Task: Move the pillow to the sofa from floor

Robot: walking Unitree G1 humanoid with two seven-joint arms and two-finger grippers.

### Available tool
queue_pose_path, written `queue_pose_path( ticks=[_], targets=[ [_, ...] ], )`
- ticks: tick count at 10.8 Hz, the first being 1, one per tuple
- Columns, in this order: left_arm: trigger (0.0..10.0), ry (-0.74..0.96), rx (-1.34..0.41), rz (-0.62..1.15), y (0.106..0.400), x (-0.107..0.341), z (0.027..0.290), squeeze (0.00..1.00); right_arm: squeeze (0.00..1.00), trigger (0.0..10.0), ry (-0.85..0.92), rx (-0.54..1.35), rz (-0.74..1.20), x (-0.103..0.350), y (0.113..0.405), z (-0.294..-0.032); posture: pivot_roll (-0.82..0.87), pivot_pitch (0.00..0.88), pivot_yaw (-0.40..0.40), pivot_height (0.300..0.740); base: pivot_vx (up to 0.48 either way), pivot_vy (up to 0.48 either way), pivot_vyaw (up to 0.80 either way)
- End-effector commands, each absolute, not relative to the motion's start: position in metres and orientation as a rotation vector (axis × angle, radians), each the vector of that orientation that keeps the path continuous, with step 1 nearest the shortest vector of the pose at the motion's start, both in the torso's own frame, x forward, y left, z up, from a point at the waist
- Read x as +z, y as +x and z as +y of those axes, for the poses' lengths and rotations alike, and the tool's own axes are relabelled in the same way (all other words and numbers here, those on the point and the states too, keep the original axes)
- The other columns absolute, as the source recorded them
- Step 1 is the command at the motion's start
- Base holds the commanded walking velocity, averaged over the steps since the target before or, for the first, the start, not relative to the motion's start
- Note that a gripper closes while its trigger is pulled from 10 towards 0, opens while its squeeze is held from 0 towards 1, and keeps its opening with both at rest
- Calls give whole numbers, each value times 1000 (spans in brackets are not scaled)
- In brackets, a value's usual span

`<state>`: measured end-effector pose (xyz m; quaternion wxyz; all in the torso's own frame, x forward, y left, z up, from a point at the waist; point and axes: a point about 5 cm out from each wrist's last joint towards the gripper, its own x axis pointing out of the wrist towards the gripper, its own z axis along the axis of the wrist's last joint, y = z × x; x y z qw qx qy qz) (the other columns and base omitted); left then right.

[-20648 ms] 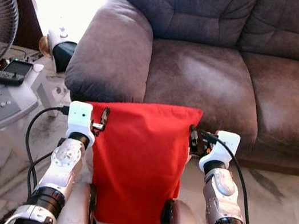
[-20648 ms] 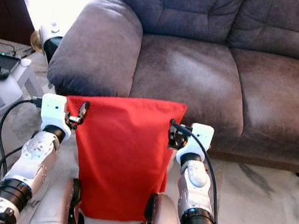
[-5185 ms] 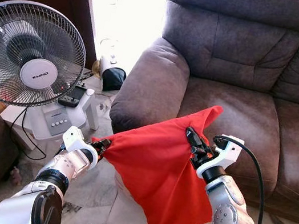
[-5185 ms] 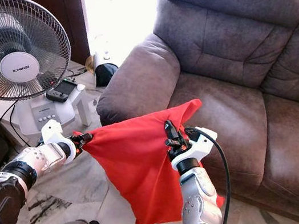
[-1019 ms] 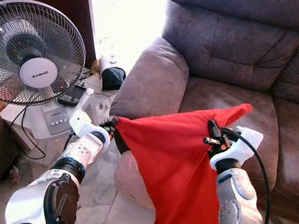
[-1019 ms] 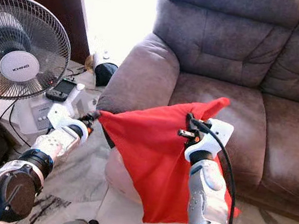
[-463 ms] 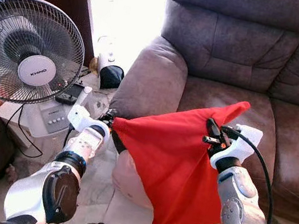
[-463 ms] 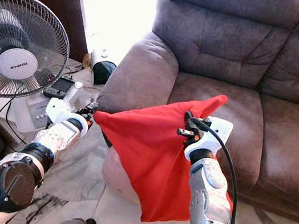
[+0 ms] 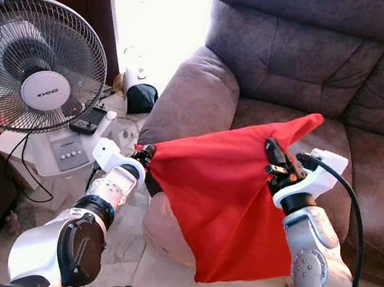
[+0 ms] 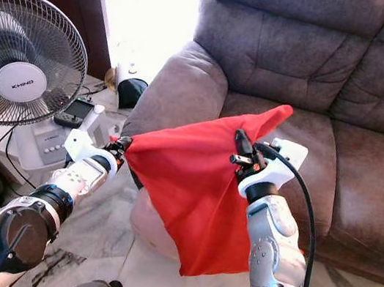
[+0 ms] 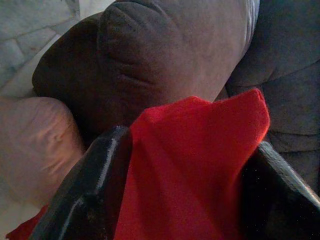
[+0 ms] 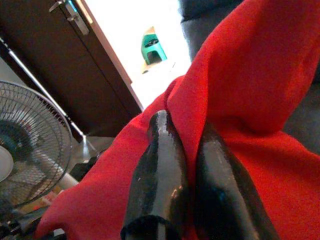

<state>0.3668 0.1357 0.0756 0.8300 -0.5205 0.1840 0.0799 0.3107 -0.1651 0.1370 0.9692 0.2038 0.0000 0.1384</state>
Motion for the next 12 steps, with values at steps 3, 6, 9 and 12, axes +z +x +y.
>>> queue_pose_path(
  ticks=[3,6,9,12],
  targets=[
    [10000,-1087,163,411,367,75,130,0,0,10000,407,351,-154,175,309,-163,-56,85,-36,740,0,0,0],
    [10000,-1087,164,412,367,75,130,0,0,10000,412,355,-149,176,309,-163,-56,85,-36,740,0,0,0],
    [10000,-1019,72,309,373,88,129,0,0,10000,435,627,-92,177,291,-135,-68,89,-37,740,0,0,0],
    [10000,-984,42,305,373,89,126,0,0,10000,434,637,-81,175,290,-134,-64,89,-37,740,0,0,0]
  ],
)
